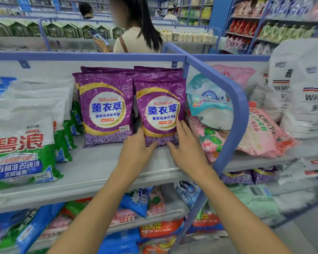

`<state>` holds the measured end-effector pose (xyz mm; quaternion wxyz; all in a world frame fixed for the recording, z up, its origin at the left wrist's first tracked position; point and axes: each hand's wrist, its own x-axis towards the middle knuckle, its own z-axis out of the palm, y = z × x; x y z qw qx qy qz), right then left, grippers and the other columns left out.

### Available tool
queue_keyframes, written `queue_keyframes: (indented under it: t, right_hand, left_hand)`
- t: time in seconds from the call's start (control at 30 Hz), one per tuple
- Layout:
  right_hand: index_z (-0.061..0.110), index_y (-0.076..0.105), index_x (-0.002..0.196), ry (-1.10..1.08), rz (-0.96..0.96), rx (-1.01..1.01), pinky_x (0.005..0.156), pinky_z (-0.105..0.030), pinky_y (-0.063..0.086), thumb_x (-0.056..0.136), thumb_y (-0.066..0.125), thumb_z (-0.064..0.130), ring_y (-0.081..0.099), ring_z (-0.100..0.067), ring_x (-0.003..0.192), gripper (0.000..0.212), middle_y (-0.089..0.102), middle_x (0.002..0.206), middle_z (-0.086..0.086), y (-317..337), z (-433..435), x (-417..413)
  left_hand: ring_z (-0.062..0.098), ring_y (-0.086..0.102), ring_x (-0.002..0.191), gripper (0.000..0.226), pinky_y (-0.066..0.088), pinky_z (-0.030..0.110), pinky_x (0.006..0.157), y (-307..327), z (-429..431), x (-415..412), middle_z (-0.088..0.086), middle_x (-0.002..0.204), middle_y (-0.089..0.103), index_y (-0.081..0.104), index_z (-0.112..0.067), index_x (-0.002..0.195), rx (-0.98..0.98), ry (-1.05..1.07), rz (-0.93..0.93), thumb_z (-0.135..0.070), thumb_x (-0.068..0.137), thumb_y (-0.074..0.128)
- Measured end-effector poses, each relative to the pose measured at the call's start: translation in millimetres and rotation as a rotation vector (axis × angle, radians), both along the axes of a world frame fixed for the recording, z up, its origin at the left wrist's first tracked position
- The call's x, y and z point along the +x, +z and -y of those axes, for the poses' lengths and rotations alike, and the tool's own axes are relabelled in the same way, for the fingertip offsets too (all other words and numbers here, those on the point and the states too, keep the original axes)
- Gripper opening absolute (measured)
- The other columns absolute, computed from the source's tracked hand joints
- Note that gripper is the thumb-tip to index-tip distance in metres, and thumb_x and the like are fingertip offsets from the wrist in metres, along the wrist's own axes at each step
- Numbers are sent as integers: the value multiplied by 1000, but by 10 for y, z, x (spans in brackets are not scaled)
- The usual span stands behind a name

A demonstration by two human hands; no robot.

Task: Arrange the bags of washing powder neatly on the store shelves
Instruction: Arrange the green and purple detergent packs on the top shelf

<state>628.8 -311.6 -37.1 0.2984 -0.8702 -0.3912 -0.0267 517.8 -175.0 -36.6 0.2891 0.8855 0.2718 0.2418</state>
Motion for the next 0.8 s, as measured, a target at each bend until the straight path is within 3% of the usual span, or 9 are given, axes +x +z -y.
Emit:
queue_keyframes:
  t: [0.07, 0.2, 0.37, 0.5, 0.8]
  right_hand:
    - [14, 21, 162, 20, -25, 2, 123, -33, 21, 106, 52, 34, 19, -21, 155, 67, 18, 170, -3, 21, 130, -96]
    - [18, 34, 159, 167, -56, 14, 120, -26, 23, 107, 48, 35, 25, -11, 152, 56, 28, 167, 5, -19, 576, -344]
    - [25, 37, 158, 230, -153, 31, 125, -28, 20, 107, 48, 42, 22, -4, 152, 55, 30, 164, 13, -341, 1463, -591]
    - [27, 35, 158, 164, -196, 5, 123, -24, 16, 106, 47, 45, 21, -6, 153, 56, 29, 165, 13, -591, 2207, -591]
    - [19, 31, 159, -117, -334, -52, 125, -39, 24, 105, 47, 47, 25, -15, 153, 63, 32, 165, 1, -979, 3592, -327]
  left_hand:
    - [30, 68, 98, 47, 54, 39, 80, 59, 130, -155, 5, 106, 73, 54, -16, 132, 44, -17, -63, -38, 93, 69]
    - [28, 54, 132, 60, 41, 38, 106, 112, 452, -602, 8, 144, 58, 47, -13, 150, 77, 4, -87, -37, 97, 65]
    - [27, 39, 147, 56, 33, 45, 120, -160, 1092, -1135, 8, 151, 53, 52, -13, 147, 103, 89, -28, -32, 96, 66]
    - [26, 39, 147, 54, 32, 44, 121, -368, 1793, -1275, 7, 152, 51, 53, -12, 146, 68, 107, -19, -27, 96, 67]
    - [27, 48, 140, 54, 36, 40, 115, -685, 2927, -793, 7, 150, 53, 49, -9, 147, -7, -79, -143, -27, 98, 64]
